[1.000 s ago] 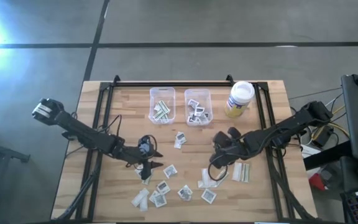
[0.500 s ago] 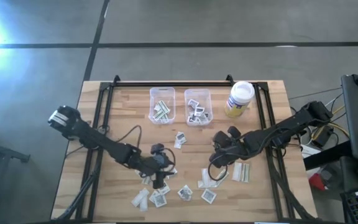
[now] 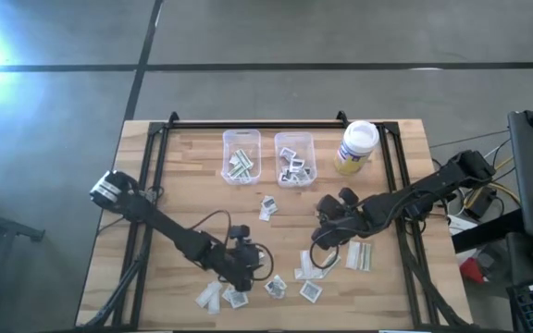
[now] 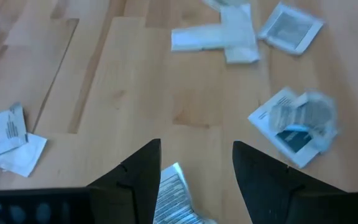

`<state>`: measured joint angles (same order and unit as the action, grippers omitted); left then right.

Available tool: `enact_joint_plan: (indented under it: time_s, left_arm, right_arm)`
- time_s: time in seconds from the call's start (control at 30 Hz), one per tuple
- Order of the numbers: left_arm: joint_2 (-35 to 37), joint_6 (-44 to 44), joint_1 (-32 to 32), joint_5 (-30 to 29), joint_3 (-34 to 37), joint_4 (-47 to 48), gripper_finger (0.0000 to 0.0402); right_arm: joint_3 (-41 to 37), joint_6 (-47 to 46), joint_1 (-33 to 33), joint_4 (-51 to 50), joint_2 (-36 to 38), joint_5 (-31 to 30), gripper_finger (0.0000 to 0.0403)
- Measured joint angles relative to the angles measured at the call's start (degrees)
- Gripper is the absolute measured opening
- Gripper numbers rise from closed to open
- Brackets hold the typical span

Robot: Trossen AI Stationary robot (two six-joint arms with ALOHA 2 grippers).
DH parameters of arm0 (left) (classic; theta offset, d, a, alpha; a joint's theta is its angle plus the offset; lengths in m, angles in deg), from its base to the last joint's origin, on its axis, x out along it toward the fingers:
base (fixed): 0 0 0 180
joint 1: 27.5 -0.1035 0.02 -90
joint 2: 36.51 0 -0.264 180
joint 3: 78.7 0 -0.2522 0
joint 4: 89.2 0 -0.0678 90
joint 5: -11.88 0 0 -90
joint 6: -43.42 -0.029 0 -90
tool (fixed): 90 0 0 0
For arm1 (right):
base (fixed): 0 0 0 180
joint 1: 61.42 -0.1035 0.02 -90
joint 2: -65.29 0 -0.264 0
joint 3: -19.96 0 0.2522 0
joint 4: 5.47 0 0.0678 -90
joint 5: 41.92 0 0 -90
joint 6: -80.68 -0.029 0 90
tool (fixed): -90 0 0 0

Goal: Pick & Place First Aid Supplies
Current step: Put the gray towelette pack into the right transparent bin

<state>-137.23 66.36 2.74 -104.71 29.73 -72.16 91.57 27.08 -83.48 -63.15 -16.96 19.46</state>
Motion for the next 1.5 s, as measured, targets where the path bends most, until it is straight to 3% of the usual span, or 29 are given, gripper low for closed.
enact_joint_plan:
  time_s: [1.13,1.5]
  left_arm:
    - [-10.68,2.57,0.52,-7.39,-0.29,-1.36,0.0155]
    - [-10.63,-0.65,0.48,-6.66,-0.27,-0.2,0.0061]
  right_arm:
    - [0.0,-0.85,-0.04,0.98,0.0,-0.13,0.0043]
    - [0.0,-0.85,-0.02,0.95,0.0,-0.34,0.0043]
